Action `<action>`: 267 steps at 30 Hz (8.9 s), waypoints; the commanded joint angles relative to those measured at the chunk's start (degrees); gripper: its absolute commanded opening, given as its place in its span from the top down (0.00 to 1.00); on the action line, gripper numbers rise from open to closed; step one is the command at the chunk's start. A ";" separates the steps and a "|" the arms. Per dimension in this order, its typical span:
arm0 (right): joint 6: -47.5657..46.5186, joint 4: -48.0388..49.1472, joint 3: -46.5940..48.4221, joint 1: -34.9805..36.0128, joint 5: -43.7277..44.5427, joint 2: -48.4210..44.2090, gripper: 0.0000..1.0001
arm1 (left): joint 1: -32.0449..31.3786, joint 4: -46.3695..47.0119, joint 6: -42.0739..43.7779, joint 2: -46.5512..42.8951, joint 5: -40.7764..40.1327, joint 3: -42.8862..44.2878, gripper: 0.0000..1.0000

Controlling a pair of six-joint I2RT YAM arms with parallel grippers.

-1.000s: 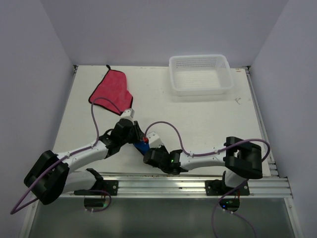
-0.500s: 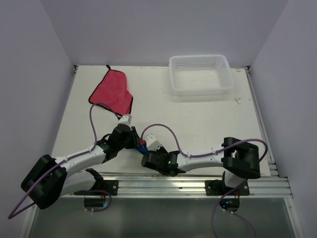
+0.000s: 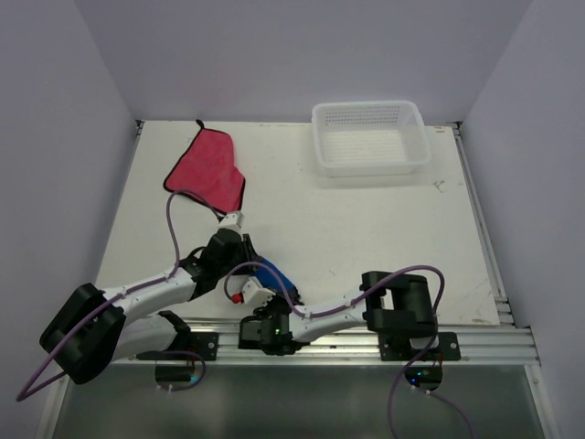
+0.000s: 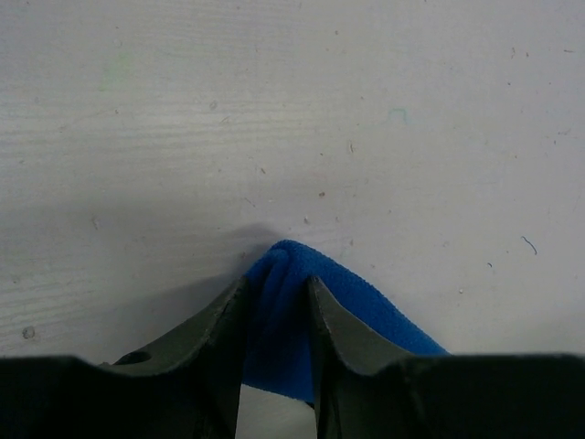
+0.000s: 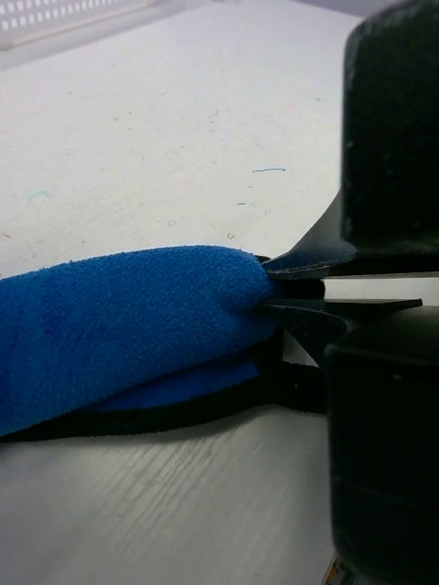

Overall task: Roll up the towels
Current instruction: Roll the towel, then place the rolled towel into the container, then move the towel to the center of the board

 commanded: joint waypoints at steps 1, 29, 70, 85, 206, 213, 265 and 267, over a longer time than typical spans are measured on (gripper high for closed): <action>3.28 -7.68 4.28 2.29 6.31 3.24 1.00 | 0.45 0.57 -0.02 -0.34 0.11 -0.09 0.66; 3.90 24.03 -18.21 -11.31 -35.05 -28.82 0.42 | 0.37 11.29 -1.33 -3.50 -1.21 -12.22 1.00; 11.55 36.63 -24.55 -26.37 -61.47 -17.40 0.41 | -2.36 10.50 -6.96 -6.23 -7.62 -15.39 1.00; 9.44 25.12 -18.84 -19.69 -47.92 -12.74 0.85 | -2.71 9.80 -8.89 -10.27 -9.03 -15.83 1.00; -15.96 -7.33 67.92 -75.05 -46.07 21.81 0.25 | 8.63 -13.23 14.14 5.28 -14.39 24.42 0.12; -15.52 -4.61 64.06 -74.88 -47.03 14.08 0.24 | 8.63 -17.96 12.30 3.53 -20.18 26.71 0.00; -19.48 -0.04 68.88 -35.33 -47.39 36.91 0.50 | 13.37 -27.03 16.51 -12.12 -33.81 26.19 0.00; -19.74 0.32 70.02 -35.42 -47.82 38.22 0.50 | 13.37 -26.76 16.60 -11.95 -33.20 26.19 0.00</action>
